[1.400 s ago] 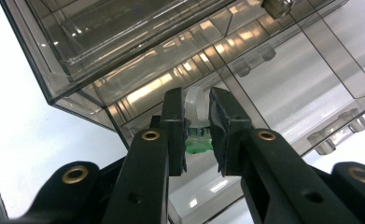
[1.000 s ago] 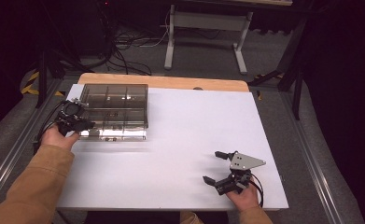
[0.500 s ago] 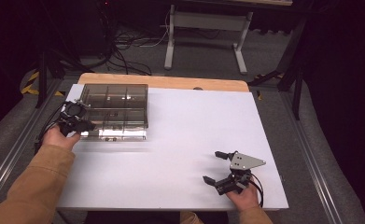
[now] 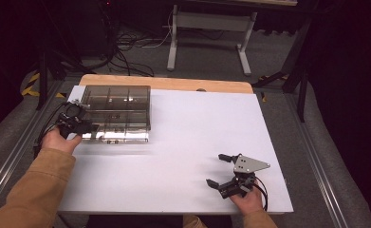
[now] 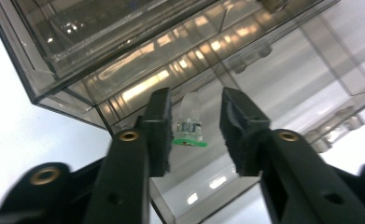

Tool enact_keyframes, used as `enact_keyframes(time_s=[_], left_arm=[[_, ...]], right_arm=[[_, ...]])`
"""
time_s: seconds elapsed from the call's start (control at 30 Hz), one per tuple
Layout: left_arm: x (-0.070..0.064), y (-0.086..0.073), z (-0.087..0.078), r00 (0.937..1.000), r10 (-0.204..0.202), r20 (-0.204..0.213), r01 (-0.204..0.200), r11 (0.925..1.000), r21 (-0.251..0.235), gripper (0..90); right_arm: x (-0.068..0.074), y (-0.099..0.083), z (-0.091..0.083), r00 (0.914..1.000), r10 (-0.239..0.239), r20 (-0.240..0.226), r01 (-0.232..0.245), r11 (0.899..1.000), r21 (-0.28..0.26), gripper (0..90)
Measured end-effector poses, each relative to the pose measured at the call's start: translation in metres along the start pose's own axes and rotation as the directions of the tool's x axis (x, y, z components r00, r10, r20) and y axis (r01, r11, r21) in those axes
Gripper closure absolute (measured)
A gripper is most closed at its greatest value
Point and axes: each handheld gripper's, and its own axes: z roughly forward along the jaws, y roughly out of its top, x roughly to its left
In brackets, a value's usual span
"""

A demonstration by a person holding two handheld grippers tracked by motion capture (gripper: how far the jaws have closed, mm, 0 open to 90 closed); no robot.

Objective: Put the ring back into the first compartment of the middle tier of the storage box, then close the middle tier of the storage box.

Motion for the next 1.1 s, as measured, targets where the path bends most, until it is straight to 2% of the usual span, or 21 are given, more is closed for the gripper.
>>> enact_keyframes(time_s=[0.2,0.4,0.57,0.73,0.93,0.97,1.1], left_arm=[[-0.008,-0.001,-0.009,0.999,0.041,0.02,-0.04,0.9984,-0.042,90.0],[-0.016,-0.001,-0.018,0.9953,0.08,0.054,-0.075,0.9941,-0.078,90.0],[-0.024,-0.002,-0.026,0.9862,0.145,0.08,-0.138,0.9865,-0.088,90.0],[-0.029,-0.002,-0.032,0.9803,0.169,0.102,-0.159,0.9822,-0.1,90.0],[-0.036,-0.002,-0.036,0.965,0.225,0.136,-0.209,0.9706,-0.119,90.0],[-0.038,-0.003,-0.036,0.9599,0.241,0.143,-0.225,0.9672,-0.118,90.0],[-0.04,-0.003,-0.035,0.9534,0.259,0.155,-0.242,0.9631,-0.117,90.0]], right_arm=[[0.0,0.0,0.0,1.0,0.001,-0.001,-0.001,1.0,0.0,0.0],[0.0,0.0,0.0,1.0,-0.001,0.0,0.001,1.0,0.001,0.0],[0.0,0.0,0.0,1.0,-0.001,0.001,0.001,1.0,0.0,0.0],[0.0,0.0,0.0,1.0,-0.002,0.002,0.002,1.0,0.0,0.0],[0.0,0.0,0.0,1.0,-0.002,0.002,0.002,1.0,0.002,0.0],[0.0,0.0,0.0,1.0,-0.002,0.002,0.002,1.0,0.002,0.0],[0.0,0.0,0.0,1.0,-0.002,0.004,0.002,1.0,0.002,0.0]])
